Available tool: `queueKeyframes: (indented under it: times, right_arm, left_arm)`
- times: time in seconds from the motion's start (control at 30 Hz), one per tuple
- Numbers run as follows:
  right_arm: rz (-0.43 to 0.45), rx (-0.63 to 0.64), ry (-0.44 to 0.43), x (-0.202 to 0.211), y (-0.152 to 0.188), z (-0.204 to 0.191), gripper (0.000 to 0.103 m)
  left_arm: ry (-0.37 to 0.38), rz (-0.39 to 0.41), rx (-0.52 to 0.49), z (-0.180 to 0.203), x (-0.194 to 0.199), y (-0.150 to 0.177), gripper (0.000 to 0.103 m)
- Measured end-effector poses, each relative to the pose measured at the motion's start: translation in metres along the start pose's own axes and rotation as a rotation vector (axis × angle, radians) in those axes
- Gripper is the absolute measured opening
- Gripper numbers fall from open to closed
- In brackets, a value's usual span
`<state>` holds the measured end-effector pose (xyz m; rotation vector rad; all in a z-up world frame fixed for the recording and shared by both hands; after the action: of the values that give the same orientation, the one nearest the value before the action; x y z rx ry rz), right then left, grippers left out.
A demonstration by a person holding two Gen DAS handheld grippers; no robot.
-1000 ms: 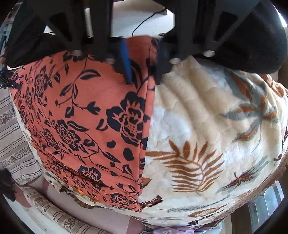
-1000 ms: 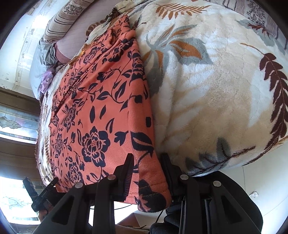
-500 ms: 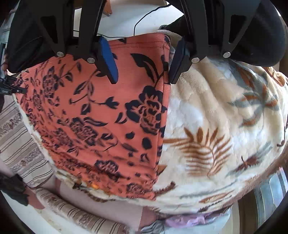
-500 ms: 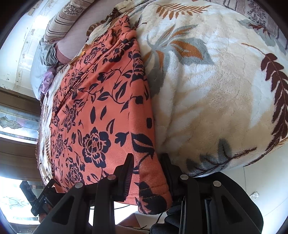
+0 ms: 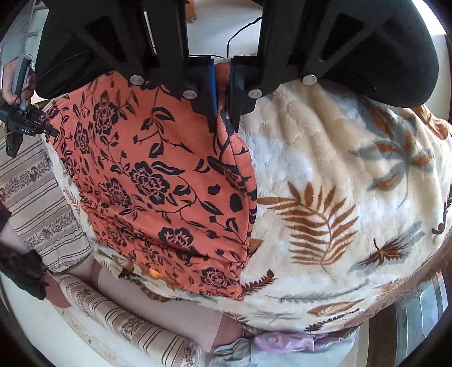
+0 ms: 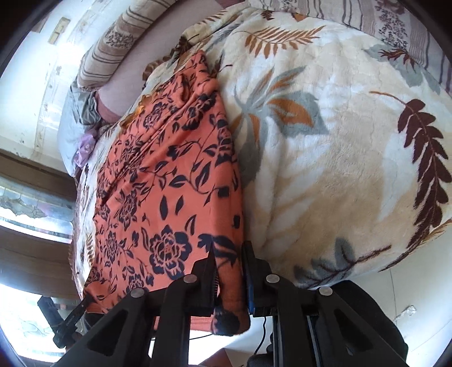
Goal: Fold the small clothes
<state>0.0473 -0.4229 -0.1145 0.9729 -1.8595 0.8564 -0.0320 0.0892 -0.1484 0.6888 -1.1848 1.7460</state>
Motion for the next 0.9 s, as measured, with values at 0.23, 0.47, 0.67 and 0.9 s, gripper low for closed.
queueKeyframes:
  times: [0.23,0.47,0.67,0.9]
  right_arm:
    - [-0.139,0.023,0.067,-0.029,0.0,0.001,0.022]
    - [-0.139,0.049,0.067,-0.027,-0.001,-0.001,0.01]
    - [-0.07,0.024,-0.037,0.015,0.002,-0.011,0.006]
    - [-0.203,-0.052,-0.02,-0.022,0.01,0.009,0.009]
  left_arm:
    - [-0.016,-0.159,0.049,-0.018,-0.042,0.013,0.01]
    - [-0.005,-0.174,0.053,-0.02,-0.046,0.006,0.011]
    - [0.014,-0.05,0.001,0.002,-0.021,-0.016,0.006]
    - [0.007,-0.108,0.01,-0.007,-0.039,-0.024,0.006]
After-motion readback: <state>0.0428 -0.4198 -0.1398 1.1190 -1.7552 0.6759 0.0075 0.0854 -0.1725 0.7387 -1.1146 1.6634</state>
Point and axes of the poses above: each gripper's, at about its wrist camera, not at the fingertips, and x roughly against the way its jaws point, z to its right, y to its underside, the point moved 3 cm from there along -x, roughly the way its jaws point, and after that the axes turned 7 degrees about y, right-handed, at the moved point
